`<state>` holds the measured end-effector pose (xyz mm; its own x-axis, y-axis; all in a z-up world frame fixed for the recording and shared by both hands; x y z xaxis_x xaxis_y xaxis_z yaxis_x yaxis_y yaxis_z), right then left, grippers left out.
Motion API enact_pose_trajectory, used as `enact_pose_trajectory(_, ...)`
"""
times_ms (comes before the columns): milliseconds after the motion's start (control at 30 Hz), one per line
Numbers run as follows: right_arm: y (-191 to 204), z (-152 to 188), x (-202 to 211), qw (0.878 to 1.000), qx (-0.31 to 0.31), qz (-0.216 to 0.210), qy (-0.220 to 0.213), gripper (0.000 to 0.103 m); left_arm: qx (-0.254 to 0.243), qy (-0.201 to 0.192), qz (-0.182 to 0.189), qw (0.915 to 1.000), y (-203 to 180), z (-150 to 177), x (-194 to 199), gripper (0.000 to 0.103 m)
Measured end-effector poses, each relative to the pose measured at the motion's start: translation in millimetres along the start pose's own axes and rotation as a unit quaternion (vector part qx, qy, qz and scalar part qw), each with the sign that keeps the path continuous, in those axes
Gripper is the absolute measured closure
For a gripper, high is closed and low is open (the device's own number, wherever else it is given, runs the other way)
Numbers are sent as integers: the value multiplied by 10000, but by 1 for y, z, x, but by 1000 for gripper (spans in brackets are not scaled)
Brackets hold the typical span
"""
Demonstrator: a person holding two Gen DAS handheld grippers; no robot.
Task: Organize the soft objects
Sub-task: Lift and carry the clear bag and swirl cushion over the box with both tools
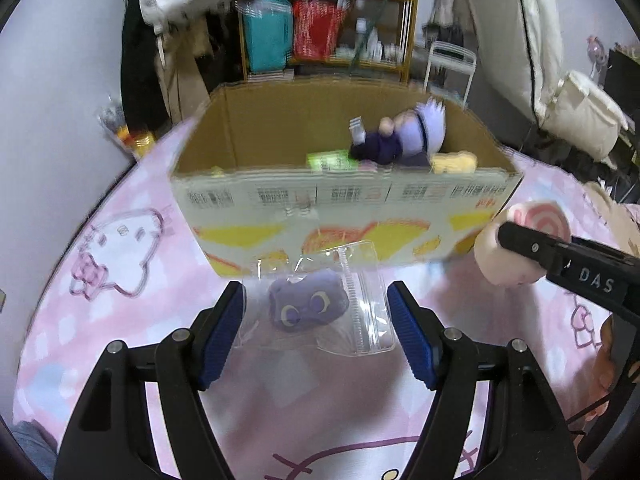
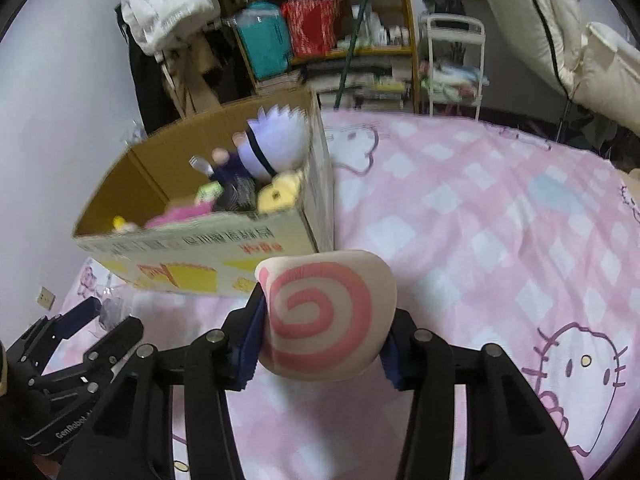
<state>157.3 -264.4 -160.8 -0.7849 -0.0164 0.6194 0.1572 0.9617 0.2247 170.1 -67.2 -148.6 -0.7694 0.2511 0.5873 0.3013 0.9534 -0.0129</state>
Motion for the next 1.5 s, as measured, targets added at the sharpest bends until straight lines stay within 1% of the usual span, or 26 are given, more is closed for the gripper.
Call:
enact_pose_trajectory(200, 12, -16, 29, 9978, 107, -144, -631, 51, 17, -751, -83, 9971, 0, -24, 38, 31)
enact_pose_trajectory(300, 23, -22, 44, 9949, 267, -232, -941, 51, -44, -1242, -166, 9921, -1, -39, 61, 31)
enact_pose_trajectory(367, 28, -25, 50, 9940, 360, -227, -1005, 51, -61, -1541, -204, 9878, -2, -49, 78, 31)
enact_pose_trajectory(400, 30, -27, 53, 9934, 355, -277, -1053, 51, -15, -1667, -159, 9859, -2, -55, 85, 31)
enact_pose_trajectory(433, 32, -30, 56, 9929, 336, -329, -1095, 51, 35, -1776, -123, 9840, -2, -60, 92, 31)
enact_pose_trajectory(500, 34, -35, 64, 9912, 364, -370, -1214, 51, 36, -1964, -231, 9802, -1, -68, 103, 31)
enact_pose_trajectory(567, 36, -44, 71, 9888, 442, -355, -1379, 51, 12, -2100, -248, 9774, -1, -76, 111, 31)
enact_pose_trajectory(667, 39, -59, 80, 9858, 484, -315, -1575, 51, -76, -2252, -264, 9739, -2, -90, 121, 31)
enact_pose_trajectory(767, 42, -75, 90, 9822, 448, -393, -1779, 51, -226, -2376, -378, 9704, -2, -105, 129, 31)
enact_pose_trajectory(833, 44, -87, 96, 9792, 450, -467, -1924, 51, -180, -2496, -392, 9674, 0, -117, 133, 31)
enact_pose_trajectory(900, 47, -98, 101, 9762, 475, -531, -2050, 51, -135, -2634, -409, 9637, 2, -132, 135, 31)
enact_pose_trajectory(1000, 53, -117, 109, 9707, 564, -643, -2247, 50, -240, -2834, -476, 9575, 2, -154, 138, 30)
enact_pose_trajectory(1067, 58, -130, 114, 9661, 649, -655, -2412, 50, -306, -2980, -526, 9526, 2, -169, 139, 30)
enact_pose_trajectory(1133, 62, -142, 119, 9606, 733, -635, -2604, 48, -295, -3061, -547, 9500, 3, -180, 139, 30)
enact_pose_trajectory(1233, 66, -155, 120, 9550, 833, -671, -2768, 46, -201, -3130, -593, 9477, 3, -192, 137, 30)
enact_pose_trajectory(1333, 71, -167, 117, 9496, 871, -801, -2902, 46, -160, -3195, -528, 9460, 2, -196, 132, 30)
enact_pose_trajectory(1433, 74, -171, 107, 9486, 863, -886, -2914, 45, -208, -3119, -481, 9487, 1, -195, 119, 30)
enact_pose_trajectory(1500, 75, -168, 100, 9498, 831, -924, -2871, 45, -209, -3005, -485, 9523, 4, -190, 107, 30)
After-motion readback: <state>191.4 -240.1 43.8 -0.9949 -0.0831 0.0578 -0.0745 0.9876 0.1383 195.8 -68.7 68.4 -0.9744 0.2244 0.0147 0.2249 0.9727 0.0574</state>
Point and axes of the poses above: each gripper's, at about its wrist camera, not at the fingertips, and x roughly against the way its jaws point, y to its left, z to its underside, the point moved 7 cm from there along -x, roughly the way its jaws point, and after that the axes turned 11 degrees about -y, right-handed, at the moved point
